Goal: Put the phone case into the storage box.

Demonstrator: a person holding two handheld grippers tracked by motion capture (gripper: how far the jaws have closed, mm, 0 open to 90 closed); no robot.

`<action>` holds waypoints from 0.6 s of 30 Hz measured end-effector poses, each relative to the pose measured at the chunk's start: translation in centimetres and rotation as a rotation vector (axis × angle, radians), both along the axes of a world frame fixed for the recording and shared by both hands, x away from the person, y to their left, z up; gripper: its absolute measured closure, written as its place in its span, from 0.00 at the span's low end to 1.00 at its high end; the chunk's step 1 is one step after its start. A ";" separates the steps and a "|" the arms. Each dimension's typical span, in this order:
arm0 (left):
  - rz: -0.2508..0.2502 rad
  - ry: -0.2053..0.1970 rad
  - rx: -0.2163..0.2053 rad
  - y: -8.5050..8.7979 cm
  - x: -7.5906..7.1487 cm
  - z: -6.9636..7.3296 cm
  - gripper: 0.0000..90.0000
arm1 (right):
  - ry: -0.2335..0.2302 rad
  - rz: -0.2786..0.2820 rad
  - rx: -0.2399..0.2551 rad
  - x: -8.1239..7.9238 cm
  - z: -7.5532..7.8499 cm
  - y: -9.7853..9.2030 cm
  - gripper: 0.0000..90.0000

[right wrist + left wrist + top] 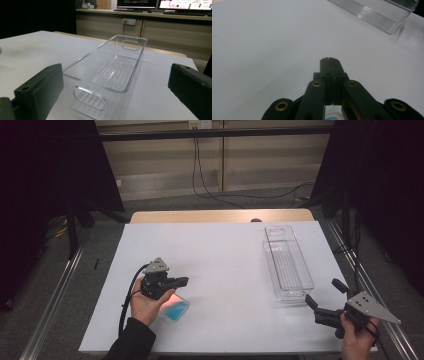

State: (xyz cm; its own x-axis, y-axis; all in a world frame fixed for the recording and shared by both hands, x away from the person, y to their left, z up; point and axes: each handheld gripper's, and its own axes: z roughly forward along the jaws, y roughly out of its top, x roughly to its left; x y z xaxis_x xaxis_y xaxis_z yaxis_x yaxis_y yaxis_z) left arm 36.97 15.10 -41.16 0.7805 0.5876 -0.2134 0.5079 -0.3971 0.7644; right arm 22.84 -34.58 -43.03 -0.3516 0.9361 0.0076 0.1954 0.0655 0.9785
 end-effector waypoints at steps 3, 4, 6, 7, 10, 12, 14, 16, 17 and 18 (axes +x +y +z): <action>-0.003 0.028 0.034 -0.5 0.2 -0.3 1.00 | 0.002 0.000 0.000 0.0 0.0 0.0 0.00; 0.004 0.043 0.054 -0.8 0.3 -0.4 1.00 | 0.004 0.002 0.000 0.0 0.0 0.0 0.00; 0.001 0.050 0.072 -0.8 0.3 -0.4 1.00 | 0.002 0.002 0.001 0.0 0.0 0.0 0.00; -0.002 0.053 0.072 -0.9 0.3 -0.5 1.00 | 0.002 0.002 0.001 0.0 0.0 0.0 0.00; -0.002 0.065 0.124 -1.1 0.3 -0.7 1.00 | 0.001 -0.002 -0.002 0.0 0.0 0.0 0.00; -0.004 0.073 0.120 -1.2 0.3 -0.8 1.00 | 0.002 0.000 -0.001 0.0 0.0 0.1 0.00; -0.005 0.091 0.126 -1.4 0.4 -1.1 1.00 | 0.009 0.004 -0.001 0.0 -0.1 0.1 0.00; -0.012 0.115 0.140 -1.6 0.4 -1.4 1.00 | 0.010 0.005 -0.001 0.1 -0.1 0.1 0.00; -0.013 0.116 0.144 -1.7 0.4 -1.6 1.00 | 0.010 0.005 0.000 0.1 -0.1 0.1 0.00; -0.009 0.123 0.153 -1.8 0.3 -1.7 1.00 | 0.010 0.006 -0.001 0.1 -0.1 0.1 0.00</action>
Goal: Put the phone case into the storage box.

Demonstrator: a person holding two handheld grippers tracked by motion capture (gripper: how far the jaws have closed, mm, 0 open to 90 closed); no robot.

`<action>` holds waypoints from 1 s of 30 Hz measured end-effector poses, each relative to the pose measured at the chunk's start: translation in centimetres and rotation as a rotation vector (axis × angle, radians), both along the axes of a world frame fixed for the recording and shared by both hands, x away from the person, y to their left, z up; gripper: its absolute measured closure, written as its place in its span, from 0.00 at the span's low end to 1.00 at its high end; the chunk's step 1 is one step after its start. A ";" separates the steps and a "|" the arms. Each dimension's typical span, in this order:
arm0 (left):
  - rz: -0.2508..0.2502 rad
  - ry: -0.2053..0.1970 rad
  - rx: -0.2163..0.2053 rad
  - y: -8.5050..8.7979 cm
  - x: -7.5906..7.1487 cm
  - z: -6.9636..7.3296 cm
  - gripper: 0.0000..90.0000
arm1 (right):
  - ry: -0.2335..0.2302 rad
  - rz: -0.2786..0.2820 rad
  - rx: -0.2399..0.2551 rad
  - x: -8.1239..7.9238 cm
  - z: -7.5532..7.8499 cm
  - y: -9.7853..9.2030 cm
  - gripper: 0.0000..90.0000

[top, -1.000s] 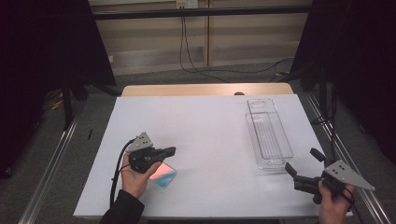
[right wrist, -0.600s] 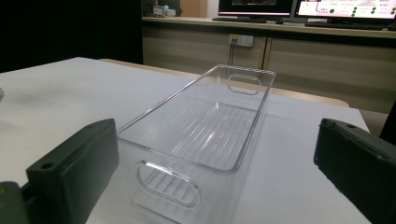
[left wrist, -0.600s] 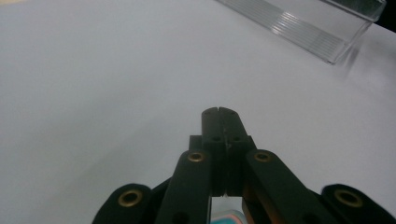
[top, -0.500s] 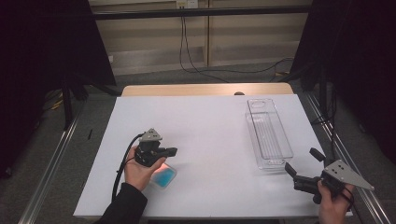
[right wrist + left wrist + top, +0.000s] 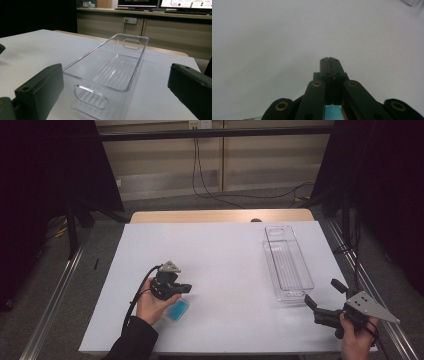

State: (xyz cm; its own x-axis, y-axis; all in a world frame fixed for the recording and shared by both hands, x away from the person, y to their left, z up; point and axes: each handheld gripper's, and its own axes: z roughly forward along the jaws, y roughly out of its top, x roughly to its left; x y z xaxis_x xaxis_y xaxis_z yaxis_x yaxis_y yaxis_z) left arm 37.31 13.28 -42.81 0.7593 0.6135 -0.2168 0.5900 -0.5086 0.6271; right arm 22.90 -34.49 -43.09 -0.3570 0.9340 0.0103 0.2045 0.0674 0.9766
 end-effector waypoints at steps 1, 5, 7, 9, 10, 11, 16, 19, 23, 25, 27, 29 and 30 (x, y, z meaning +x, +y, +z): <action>-0.001 0.006 0.006 -0.1 0.0 -0.1 1.00 | 0.001 -0.001 0.000 0.0 0.0 0.0 0.00; -0.005 0.038 0.017 -0.3 0.1 -0.5 1.00 | 0.002 0.001 0.000 0.0 0.0 0.0 0.00; -0.001 0.058 0.021 -0.5 0.0 -0.9 1.00 | 0.002 0.002 0.000 0.0 0.0 0.0 0.00; -0.008 0.064 0.028 -0.5 0.1 -1.0 1.00 | -0.001 0.003 0.001 0.0 0.0 0.0 0.00; -0.004 0.087 0.003 -0.5 0.1 -1.2 1.00 | -0.002 0.004 0.000 -0.1 0.0 0.0 0.00; -0.005 0.094 0.006 -0.4 0.2 -1.3 1.00 | -0.002 0.003 0.000 0.0 0.0 0.0 0.00; -0.005 0.111 0.014 -0.4 0.3 -1.8 1.00 | 0.000 0.001 0.004 0.0 0.0 0.0 0.00; 0.001 0.139 0.005 -0.4 0.3 -2.0 1.00 | 0.000 0.002 0.003 0.0 0.0 0.0 0.00; 0.004 0.133 0.019 -0.4 0.1 -2.0 1.00 | -0.004 0.002 0.004 -0.1 0.0 -0.1 0.00; 0.002 0.133 0.019 -0.5 0.1 -2.0 1.00 | -0.004 0.003 0.005 -0.1 0.0 -0.1 0.00; -0.012 0.132 0.021 -0.3 0.1 -2.0 1.00 | -0.004 0.003 0.004 -0.1 0.0 -0.1 0.00; -0.017 0.126 0.025 -0.4 -0.1 -1.9 1.00 | -0.004 0.003 0.004 -0.1 0.0 -0.1 0.00; -0.030 0.119 0.041 -0.4 -0.2 -1.8 1.00 | -0.003 0.004 0.003 -0.1 0.0 -0.1 0.00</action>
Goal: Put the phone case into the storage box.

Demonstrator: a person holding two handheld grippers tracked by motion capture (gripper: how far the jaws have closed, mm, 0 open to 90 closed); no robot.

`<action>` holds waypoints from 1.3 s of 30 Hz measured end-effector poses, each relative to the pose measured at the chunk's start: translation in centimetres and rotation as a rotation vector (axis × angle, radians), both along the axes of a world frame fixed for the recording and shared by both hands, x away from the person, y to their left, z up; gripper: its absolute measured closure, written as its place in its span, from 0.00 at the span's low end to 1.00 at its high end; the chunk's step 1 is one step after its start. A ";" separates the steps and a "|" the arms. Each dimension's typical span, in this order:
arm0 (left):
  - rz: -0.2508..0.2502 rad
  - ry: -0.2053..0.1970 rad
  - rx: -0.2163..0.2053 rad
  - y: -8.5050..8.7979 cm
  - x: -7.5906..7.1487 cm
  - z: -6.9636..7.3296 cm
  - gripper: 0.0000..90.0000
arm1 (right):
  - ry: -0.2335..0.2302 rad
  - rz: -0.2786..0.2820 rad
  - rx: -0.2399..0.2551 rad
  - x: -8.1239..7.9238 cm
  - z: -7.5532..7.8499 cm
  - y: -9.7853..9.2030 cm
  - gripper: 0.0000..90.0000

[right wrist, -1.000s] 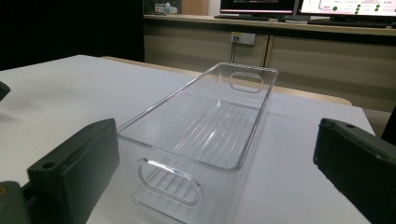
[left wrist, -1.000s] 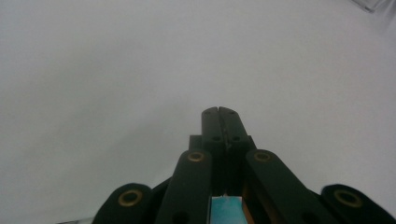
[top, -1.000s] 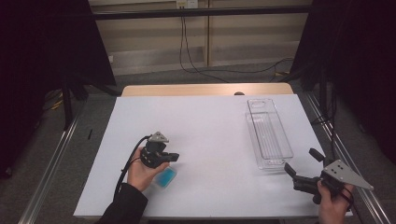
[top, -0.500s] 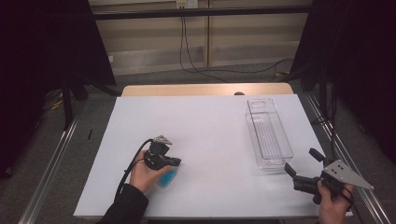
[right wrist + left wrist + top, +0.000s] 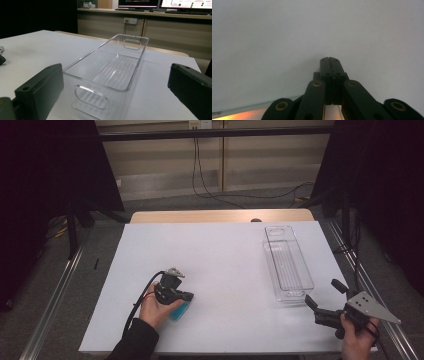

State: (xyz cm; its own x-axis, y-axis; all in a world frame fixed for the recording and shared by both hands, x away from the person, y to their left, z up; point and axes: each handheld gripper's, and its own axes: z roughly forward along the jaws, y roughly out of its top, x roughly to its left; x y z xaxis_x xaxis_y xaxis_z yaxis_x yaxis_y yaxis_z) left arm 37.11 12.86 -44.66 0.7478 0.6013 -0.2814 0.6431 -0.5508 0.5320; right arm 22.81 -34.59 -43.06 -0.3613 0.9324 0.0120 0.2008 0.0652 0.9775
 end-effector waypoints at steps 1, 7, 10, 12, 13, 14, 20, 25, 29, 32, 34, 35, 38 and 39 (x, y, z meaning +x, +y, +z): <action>-0.002 0.001 0.002 0.0 -0.1 0.0 1.00 | 0.000 0.000 0.000 0.0 0.0 0.0 0.00; -0.015 -0.009 0.018 0.1 -0.3 0.1 1.00 | -0.001 0.005 0.002 0.0 0.0 0.0 0.00; 0.001 -0.001 0.004 0.1 -0.4 0.1 1.00 | -0.001 0.005 0.000 0.0 0.0 0.0 0.00; -0.010 -0.002 0.011 0.2 -0.5 0.1 1.00 | 0.000 0.004 -0.001 0.0 0.0 0.0 0.00; -0.007 -0.004 0.009 0.2 -0.6 0.1 1.00 | 0.000 0.004 -0.001 0.0 0.0 0.0 0.00; -0.005 -0.005 0.011 0.2 -0.6 0.1 1.00 | 0.000 0.002 -0.002 0.0 0.0 0.0 0.00; -0.015 -0.022 0.023 0.3 -1.1 0.2 1.00 | 0.000 0.003 -0.004 0.0 0.0 0.0 0.00; -0.011 -0.023 0.025 0.5 -1.5 0.2 1.00 | 0.001 0.005 -0.005 -0.1 0.0 0.0 0.00; -0.010 -0.021 0.030 0.6 -1.7 0.3 1.00 | -0.001 0.002 -0.001 0.0 0.0 0.0 0.00; -0.008 -0.013 0.030 0.9 -1.9 0.3 1.00 | -0.002 0.005 -0.004 0.0 0.1 0.1 0.00; -0.008 -0.013 0.029 1.0 -2.0 0.3 1.00 | -0.002 0.006 -0.003 0.0 0.0 0.1 0.00; -0.006 -0.010 0.028 1.0 -2.1 0.3 1.00 | -0.002 0.006 -0.003 0.0 0.0 0.1 0.00; -0.009 -0.011 0.032 1.2 -2.3 0.4 1.00 | -0.003 0.003 -0.004 0.0 0.1 0.0 0.00; -0.009 -0.011 0.032 1.2 -2.3 0.4 1.00 | -0.003 0.003 -0.004 0.0 0.1 0.0 0.00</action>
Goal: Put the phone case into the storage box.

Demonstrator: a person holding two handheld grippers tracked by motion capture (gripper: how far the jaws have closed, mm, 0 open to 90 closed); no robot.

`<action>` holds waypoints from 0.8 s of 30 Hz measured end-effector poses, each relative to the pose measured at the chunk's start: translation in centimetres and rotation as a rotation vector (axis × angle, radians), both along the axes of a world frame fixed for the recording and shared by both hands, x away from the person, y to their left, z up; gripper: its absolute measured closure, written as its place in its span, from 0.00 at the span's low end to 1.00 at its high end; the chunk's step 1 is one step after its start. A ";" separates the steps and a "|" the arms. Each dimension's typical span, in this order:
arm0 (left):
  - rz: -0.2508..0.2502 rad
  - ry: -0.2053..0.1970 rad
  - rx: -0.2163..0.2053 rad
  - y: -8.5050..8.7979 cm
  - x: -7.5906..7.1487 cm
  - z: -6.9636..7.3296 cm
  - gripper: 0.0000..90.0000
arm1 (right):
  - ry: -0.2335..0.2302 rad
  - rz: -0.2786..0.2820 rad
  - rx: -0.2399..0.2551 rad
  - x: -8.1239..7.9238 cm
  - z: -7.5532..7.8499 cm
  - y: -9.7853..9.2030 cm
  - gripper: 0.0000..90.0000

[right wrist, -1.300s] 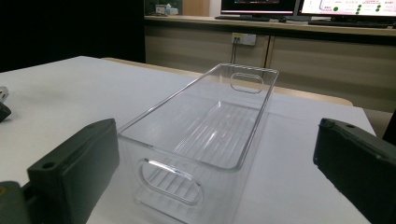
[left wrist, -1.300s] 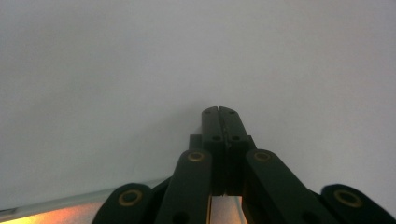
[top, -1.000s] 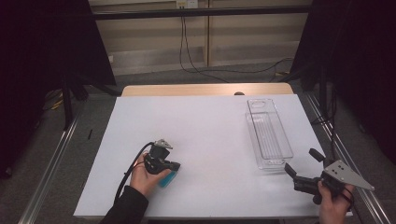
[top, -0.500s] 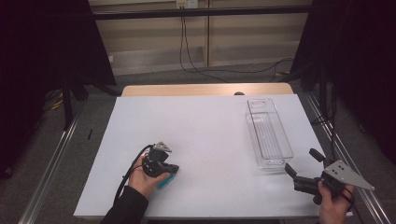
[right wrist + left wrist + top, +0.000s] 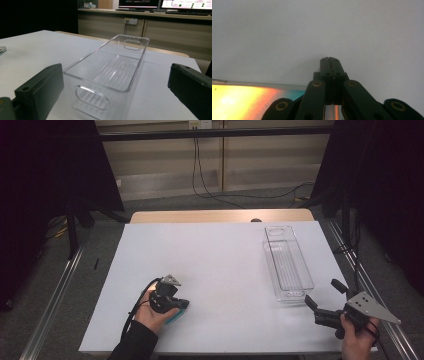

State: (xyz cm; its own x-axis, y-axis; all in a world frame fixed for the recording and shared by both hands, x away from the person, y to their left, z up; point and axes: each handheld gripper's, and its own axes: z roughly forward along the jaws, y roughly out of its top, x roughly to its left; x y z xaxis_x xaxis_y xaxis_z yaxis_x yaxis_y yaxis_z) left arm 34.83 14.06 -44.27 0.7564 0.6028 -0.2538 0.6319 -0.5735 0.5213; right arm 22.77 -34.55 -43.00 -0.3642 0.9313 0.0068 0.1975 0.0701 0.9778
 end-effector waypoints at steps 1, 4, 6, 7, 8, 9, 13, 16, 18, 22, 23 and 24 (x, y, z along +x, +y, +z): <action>0.004 -0.002 0.001 0.0 -0.1 0.0 1.00 | -0.001 -0.003 0.001 0.0 0.0 0.0 0.00; 0.000 -0.009 0.011 0.0 -0.3 0.1 1.00 | -0.002 -0.006 0.000 0.0 0.0 0.0 0.00; 0.009 0.000 0.008 0.2 -0.5 0.1 1.00 | -0.002 -0.004 0.000 0.0 0.1 0.1 0.00; 0.009 0.000 0.008 0.2 -0.5 0.1 1.00 | -0.003 -0.004 -0.002 0.0 0.1 0.1 0.00; 0.014 0.002 0.008 0.4 -0.8 0.2 1.00 | -0.002 -0.004 -0.004 0.0 0.0 0.0 0.00; 0.014 0.000 0.011 0.5 -0.9 0.2 1.00 | -0.001 -0.004 -0.002 0.1 0.0 0.0 0.00; 0.022 -0.001 0.011 0.8 -1.3 0.2 1.00 | -0.002 -0.002 -0.001 0.0 0.0 0.1 0.00; 0.027 0.000 0.008 1.0 -1.4 0.2 1.00 | -0.003 -0.001 -0.002 0.0 0.1 0.1 0.00; 0.033 0.005 -0.001 1.4 -1.6 0.2 1.00 | -0.002 -0.003 -0.002 0.0 0.1 0.1 0.00; 0.044 0.002 -0.007 1.7 -1.9 0.1 1.00 | -0.002 -0.001 -0.004 0.0 0.1 0.1 0.00; 0.045 0.004 -0.008 1.8 -2.0 0.1 1.00 | -0.003 0.000 -0.005 0.0 0.1 0.1 0.00; 0.049 0.009 -0.012 2.0 -2.1 0.2 1.00 | -0.003 0.000 -0.005 0.0 0.1 0.1 0.00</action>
State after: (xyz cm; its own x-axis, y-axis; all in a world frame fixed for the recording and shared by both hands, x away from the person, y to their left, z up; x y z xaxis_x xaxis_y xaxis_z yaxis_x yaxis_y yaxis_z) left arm 32.75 16.05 -44.11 0.7238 0.6357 -0.2682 0.6638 -0.5355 0.5221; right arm 22.77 -34.41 -42.91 -0.3643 0.9313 0.0005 0.1942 0.0754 0.9781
